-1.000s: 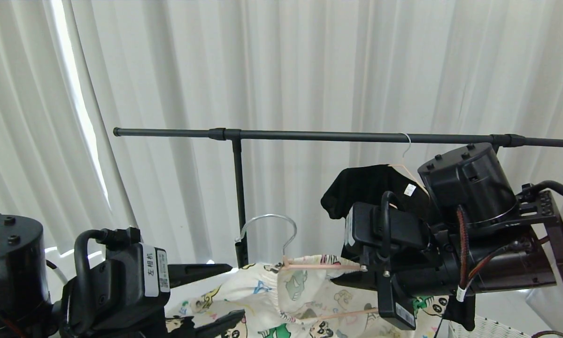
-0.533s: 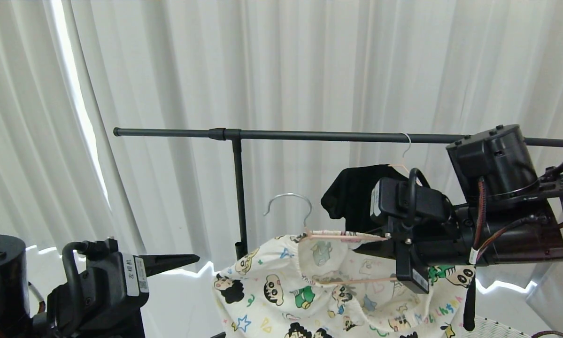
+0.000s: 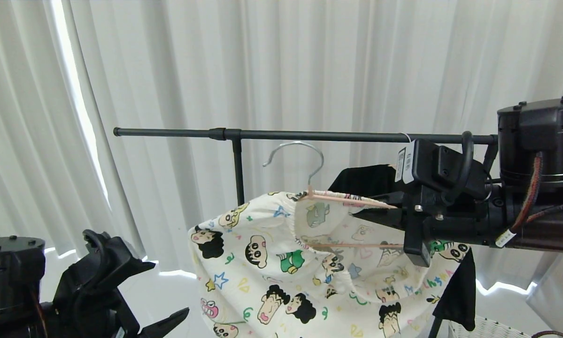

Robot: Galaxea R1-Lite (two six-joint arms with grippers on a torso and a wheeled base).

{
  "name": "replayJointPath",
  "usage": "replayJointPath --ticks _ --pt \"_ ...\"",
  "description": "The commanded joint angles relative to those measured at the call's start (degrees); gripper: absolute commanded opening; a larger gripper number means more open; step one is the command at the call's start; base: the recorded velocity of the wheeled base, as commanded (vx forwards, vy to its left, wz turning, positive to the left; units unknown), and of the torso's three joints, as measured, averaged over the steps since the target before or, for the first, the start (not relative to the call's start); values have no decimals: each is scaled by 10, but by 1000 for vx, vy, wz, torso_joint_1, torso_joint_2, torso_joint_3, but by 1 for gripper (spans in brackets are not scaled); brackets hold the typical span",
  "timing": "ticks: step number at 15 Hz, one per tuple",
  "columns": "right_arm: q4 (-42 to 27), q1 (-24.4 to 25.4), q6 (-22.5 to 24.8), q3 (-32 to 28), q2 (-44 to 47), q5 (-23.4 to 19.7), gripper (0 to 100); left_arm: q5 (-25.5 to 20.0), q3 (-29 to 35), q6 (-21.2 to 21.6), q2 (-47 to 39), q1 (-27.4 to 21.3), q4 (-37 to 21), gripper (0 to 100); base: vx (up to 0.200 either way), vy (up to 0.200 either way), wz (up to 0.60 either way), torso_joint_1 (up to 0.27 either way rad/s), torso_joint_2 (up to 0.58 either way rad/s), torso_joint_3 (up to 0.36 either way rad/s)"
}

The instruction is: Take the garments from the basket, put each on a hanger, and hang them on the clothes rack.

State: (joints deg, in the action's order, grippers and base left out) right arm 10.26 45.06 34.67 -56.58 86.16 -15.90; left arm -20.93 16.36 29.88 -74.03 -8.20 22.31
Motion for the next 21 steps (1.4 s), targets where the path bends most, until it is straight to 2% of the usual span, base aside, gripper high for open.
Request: replayJointPath --ticks 1,2,4,7,8,11,13,18,21 --pt "5 19 -1 0 -4 0 0 -1 20 -2 -56 13 0 100 0 0 0 0 0 0" --pt "4 23 -2 0 -7 1 0 -1 25 -6 -65 13 1 100 0 0 0 0 0 0" --pt "5 33 -3 0 -10 1 0 -3 35 -47 -67 13 3 100 0 0 0 0 0 0" --pt "5 34 -4 0 -13 0 0 -3 34 -71 -69 20 3 100 0 0 0 0 0 0" --pt "5 35 -4 0 -14 0 0 -3 35 -73 -68 20 4 0 0 0 0 0 0 0" --pt "5 37 -14 1 -18 2 0 -3 34 -74 -77 21 3 0 0 0 0 0 0 0" --pt "5 37 -27 4 -24 3 0 -3 32 -74 -84 39 4 0 0 0 0 0 0 0" --pt "6 34 -50 3 -29 10 0 -2 31 -72 -122 132 4 0 0 0 0 0 0 0" --pt "7 35 -79 4 -35 32 0 -2 30 -72 -123 146 4 0 0 0 0 0 0 0"
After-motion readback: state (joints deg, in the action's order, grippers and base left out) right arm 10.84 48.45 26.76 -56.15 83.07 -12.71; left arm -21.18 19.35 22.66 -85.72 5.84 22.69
